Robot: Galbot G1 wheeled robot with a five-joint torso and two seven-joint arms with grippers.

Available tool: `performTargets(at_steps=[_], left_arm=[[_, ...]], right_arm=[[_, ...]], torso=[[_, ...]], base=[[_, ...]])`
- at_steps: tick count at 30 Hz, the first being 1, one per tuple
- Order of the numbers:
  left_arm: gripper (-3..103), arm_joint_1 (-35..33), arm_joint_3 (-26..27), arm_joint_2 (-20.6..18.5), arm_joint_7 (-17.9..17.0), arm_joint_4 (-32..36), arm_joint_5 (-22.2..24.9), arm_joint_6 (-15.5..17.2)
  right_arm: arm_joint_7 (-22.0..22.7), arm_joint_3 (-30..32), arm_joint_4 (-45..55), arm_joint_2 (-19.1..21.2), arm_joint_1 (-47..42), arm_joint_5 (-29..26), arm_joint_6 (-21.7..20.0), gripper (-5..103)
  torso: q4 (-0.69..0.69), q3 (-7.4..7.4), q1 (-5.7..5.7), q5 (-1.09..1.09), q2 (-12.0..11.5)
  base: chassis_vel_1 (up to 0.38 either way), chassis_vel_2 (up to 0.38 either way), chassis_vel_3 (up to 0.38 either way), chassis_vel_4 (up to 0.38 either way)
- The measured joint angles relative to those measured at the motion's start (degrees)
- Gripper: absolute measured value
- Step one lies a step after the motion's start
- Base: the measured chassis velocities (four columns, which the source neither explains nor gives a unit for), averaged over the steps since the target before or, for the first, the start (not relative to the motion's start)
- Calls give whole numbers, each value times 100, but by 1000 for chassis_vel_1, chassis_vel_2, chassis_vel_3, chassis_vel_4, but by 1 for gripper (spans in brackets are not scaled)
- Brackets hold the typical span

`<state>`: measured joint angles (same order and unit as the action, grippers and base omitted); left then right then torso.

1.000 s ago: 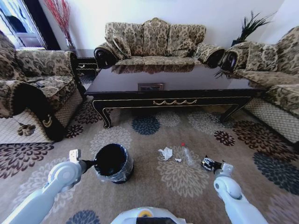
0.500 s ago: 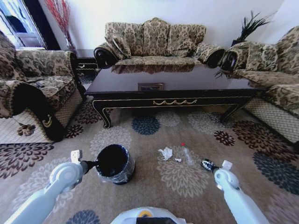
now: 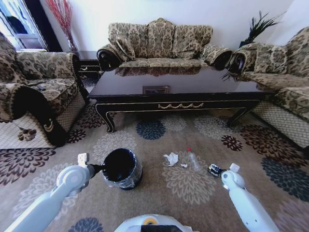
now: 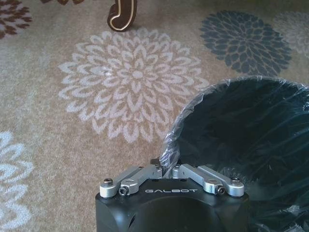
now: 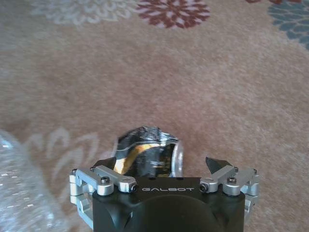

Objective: Move to the front of the table and pick up the trash from the floor, then place it into the trash bin.

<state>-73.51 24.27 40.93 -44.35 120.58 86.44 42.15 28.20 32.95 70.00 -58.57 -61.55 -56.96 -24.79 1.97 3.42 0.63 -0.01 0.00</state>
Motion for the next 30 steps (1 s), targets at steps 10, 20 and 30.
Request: performTargets(at_steps=[10,20,30], left_arm=[[4,258,-240,-25,-12,-46,45,-3],[4,245,-272,-39,-21,-43,49,-3],[4,267,-253,-36,-19,-28,36,-3]], right_arm=[[-258,-101,-1086,-20,473,30,204,97],[-611,-215,-1512,-42,706,52,433,65],[-582,-207,-1315,-97,635,67,318,32]], torso=[[1,0,0,0,0],[0,-1,0,3,1],[0,0,0,1,0]], base=[[0,0,0,0],[0,0,0,0],[0,0,0,0]])
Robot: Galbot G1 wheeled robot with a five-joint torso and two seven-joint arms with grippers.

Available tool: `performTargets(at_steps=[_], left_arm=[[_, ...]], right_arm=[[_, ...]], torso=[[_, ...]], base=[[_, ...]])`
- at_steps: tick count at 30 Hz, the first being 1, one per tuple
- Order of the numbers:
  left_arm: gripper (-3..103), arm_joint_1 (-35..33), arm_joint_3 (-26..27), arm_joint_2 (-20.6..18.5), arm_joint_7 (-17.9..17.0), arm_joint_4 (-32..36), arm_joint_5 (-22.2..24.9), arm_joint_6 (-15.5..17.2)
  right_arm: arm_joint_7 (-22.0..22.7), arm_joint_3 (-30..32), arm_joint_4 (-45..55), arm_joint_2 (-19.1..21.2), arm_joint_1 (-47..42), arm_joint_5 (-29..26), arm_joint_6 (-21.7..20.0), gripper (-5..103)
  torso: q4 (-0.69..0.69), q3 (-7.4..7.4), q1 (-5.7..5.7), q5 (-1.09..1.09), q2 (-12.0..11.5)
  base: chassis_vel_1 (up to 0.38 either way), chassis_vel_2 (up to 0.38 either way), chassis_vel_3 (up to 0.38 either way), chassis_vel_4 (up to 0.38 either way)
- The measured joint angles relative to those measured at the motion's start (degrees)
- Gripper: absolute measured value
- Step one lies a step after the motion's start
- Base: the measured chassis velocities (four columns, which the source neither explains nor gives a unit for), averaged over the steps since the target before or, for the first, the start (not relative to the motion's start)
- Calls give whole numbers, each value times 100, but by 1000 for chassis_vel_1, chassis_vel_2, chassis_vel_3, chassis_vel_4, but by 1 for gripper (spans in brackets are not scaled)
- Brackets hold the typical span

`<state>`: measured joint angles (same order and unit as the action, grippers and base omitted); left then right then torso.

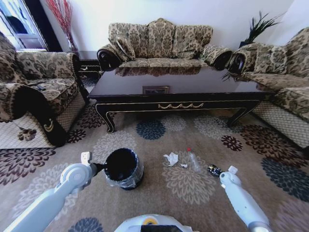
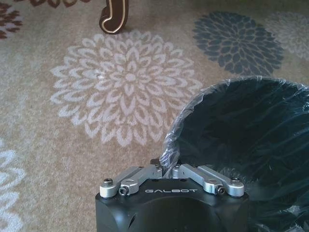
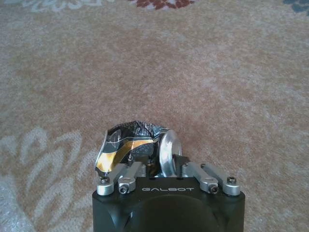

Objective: Move to the front of the table and pick up the trash from the floor, then place it into the trash bin.

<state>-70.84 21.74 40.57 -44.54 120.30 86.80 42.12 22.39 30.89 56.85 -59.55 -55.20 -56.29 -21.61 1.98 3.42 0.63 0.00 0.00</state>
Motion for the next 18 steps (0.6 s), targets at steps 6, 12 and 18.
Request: performTargets(at_steps=[6,12,18], left_arm=[[4,317,-182,-125,-42,47,160,0],[4,1392,-1219,-328,-122,-186,481,1],[4,2892,-2537,-129,-286,-620,828,4]], right_arm=[[21,101,261,38,-167,5,-10,14],[124,485,1519,267,-682,-127,-88,13],[185,878,2909,435,-1375,-214,-148,13]], torso=[[-1,0,0,-3,0],[0,1,0,0,0],[0,0,0,-3,0]], base=[[0,0,0,0],[0,0,0,0],[0,0,0,0]])
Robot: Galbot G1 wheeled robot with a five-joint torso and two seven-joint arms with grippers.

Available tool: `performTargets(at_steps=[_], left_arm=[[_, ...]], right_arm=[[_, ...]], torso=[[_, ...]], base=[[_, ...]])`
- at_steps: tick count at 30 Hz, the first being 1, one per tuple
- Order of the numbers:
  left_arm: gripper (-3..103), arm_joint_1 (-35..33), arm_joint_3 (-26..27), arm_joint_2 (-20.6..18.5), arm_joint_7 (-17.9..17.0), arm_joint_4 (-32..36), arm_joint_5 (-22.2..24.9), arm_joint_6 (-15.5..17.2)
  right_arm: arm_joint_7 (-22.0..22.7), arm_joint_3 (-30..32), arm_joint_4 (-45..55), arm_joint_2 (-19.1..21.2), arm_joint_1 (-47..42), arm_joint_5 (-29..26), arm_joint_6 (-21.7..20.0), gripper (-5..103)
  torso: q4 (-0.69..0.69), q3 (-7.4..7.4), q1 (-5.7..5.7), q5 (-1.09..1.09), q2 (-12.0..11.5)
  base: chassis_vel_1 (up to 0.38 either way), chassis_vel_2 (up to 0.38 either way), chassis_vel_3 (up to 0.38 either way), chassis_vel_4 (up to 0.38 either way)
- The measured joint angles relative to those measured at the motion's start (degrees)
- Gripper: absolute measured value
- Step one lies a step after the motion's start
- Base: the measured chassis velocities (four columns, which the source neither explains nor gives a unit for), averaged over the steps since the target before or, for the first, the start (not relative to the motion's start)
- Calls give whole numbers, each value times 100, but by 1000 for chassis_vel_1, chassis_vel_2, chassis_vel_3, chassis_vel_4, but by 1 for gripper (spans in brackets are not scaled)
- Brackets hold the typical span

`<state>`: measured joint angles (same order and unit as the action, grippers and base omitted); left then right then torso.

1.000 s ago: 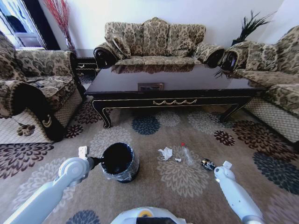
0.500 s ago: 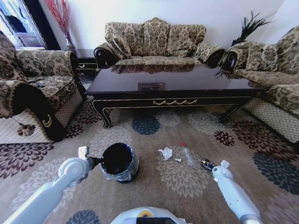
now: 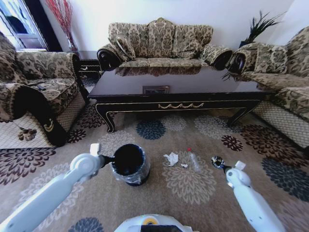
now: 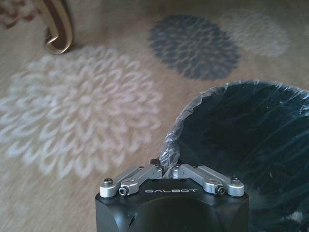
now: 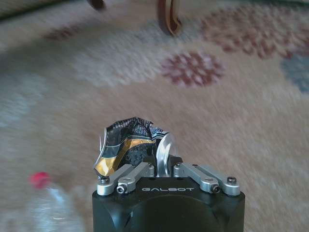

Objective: Move to the front of the table and pick up the trash from the floor, then place it into the trash bin.

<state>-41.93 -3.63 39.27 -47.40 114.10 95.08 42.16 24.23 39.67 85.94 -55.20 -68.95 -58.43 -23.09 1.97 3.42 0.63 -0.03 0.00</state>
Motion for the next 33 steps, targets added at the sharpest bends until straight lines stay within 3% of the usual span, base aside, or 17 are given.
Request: performTargets(at_steps=[4,10,12,19,25,33], left_arm=[[4,1427,-1523,638,-89,-682,195,-2],[4,2204,-2231,1332,-195,-1168,381,-1],[4,2563,-2604,1802,-239,-1500,474,-2],[4,2835,-2979,2385,-406,-1939,509,-2],[4,3127,-3410,2980,-492,-2413,529,-2],[4,3325,-3645,3509,-666,-2553,684,-2]], right_arm=[[-15,222,1744,61,-808,75,-9,13],[-90,215,2938,38,-1248,364,9,13],[-140,98,3667,37,-1485,575,29,13],[-282,-74,4323,34,-1744,878,67,13],[-546,-252,4622,37,-2152,1304,179,13],[-686,-624,4683,-9,-2413,1863,284,13]], torso=[[2,1,0,4,0],[2,0,0,0,0],[2,0,0,2,0],[-3,0,0,2,0],[0,0,0,1,0],[2,-1,0,2,0]], base=[[0,0,0,0],[0,0,0,0],[0,0,0,0],[0,0,0,0],[0,0,0,0],[0,0,0,0]])
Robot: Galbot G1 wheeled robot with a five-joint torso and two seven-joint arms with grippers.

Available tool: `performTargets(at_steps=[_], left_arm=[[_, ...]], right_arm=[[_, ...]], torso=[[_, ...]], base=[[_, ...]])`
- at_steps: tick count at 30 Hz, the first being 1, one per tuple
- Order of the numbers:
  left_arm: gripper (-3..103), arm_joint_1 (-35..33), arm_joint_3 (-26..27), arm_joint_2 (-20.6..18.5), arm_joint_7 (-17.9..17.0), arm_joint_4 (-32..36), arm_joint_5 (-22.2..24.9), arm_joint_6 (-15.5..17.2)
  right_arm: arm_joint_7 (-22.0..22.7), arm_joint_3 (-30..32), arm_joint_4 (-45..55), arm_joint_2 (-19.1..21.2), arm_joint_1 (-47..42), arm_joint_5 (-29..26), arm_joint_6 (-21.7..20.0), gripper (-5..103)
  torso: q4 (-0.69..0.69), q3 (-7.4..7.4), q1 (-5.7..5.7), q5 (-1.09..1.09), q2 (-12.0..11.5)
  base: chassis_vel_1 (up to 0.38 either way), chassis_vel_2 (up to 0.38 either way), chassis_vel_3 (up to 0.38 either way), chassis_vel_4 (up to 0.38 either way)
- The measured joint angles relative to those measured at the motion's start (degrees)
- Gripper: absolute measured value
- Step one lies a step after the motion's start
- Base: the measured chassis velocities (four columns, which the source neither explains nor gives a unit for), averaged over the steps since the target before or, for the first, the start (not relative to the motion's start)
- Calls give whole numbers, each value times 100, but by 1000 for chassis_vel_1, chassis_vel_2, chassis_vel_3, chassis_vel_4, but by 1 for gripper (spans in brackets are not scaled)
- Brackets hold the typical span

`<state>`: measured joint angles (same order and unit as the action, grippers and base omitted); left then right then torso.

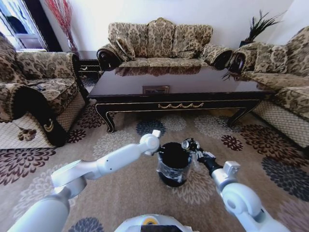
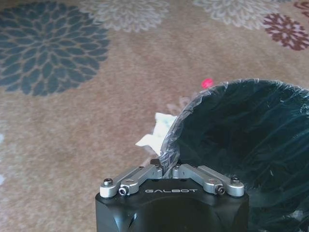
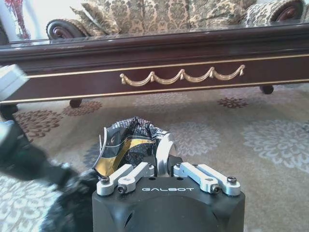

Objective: Move to the front of the table and pick up the trash from the floor, then place it into the trash bin.

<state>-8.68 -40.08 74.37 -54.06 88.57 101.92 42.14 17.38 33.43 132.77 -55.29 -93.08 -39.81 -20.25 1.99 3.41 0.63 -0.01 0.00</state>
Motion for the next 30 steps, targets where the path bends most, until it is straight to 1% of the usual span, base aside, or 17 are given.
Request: performTargets(at_steps=[4,6,9,12,14,16,17,18,20,21,23,24,25,26,27,28,30], left_arm=[[4,-4,79,126,-39,-9,18,0],[4,1,90,144,-46,11,34,-1],[4,28,81,125,-56,74,65,0],[4,14,82,102,-66,83,63,0],[4,-6,83,93,-73,83,56,0],[4,-8,85,88,-73,83,55,0],[4,-8,94,46,-73,94,55,0],[4,-8,101,12,-76,108,53,0],[4,-17,167,-231,-85,215,41,0],[4,-17,167,-231,-85,215,41,0],[4,-61,271,-582,-84,328,-1,0],[4,-95,344,-734,-101,374,-29,0],[4,-192,552,-1026,-108,447,-68,0],[4,-192,552,-1026,-108,447,-68,0],[4,-261,696,-1190,-107,497,-87,0],[4,-311,793,-1283,-106,527,-97,0],[4,-556,1206,-1686,-90,666,-153,0]], right_arm=[[-5,-169,-1,-79,-194,462,27,9],[-5,-205,-20,-105,-240,573,42,12],[13,-200,-27,-109,-225,602,45,28],[23,-146,6,-88,-204,546,39,34],[24,-108,50,-80,-219,483,32,44],[24,-101,63,-79,-228,472,30,44],[21,-93,76,-79,-228,463,34,56],[20,-90,78,-81,-219,459,44,56],[37,-75,80,-99,-113,394,186,67],[37,-75,80,-99,-113,394,186,67],[49,-82,82,-101,13,38,502,78],[83,-98,87,-101,76,-164,603,78],[159,-118,77,-103,245,-516,788,89],[159,-118,77,-103,245,-516,788,89],[188,-120,16,-104,378,-628,880,94],[198,-120,-35,-103,447,-669,907,94],[234,-109,-328,-89,713,-750,923,99]], torso=[[-2,0,0,0,0],[-2,0,0,1,0],[-1,0,0,0,0],[-3,0,0,1,0],[-4,0,0,1,0],[-3,0,0,2,0],[-1,0,0,1,0],[0,0,0,1,0],[2,0,0,1,0],[2,0,0,1,0],[-1,0,0,3,0],[-2,0,0,2,0],[-7,0,0,3,0],[-7,0,0,3,0],[-6,0,0,4,0],[-6,0,0,4,0],[-2,0,0,4,0]], base=[[0,0,0,0],[0,0,0,0],[0,0,0,0],[0,0,0,0],[0,0,0,0],[0,0,0,0],[0,0,0,0],[0,0,0,0],[0,0,0,0],[0,0,0,0],[0,0,0,0],[0,0,0,0],[0,0,0,0],[0,0,0,0],[0,0,0,0],[0,0,0,0],[0,0,0,0]])
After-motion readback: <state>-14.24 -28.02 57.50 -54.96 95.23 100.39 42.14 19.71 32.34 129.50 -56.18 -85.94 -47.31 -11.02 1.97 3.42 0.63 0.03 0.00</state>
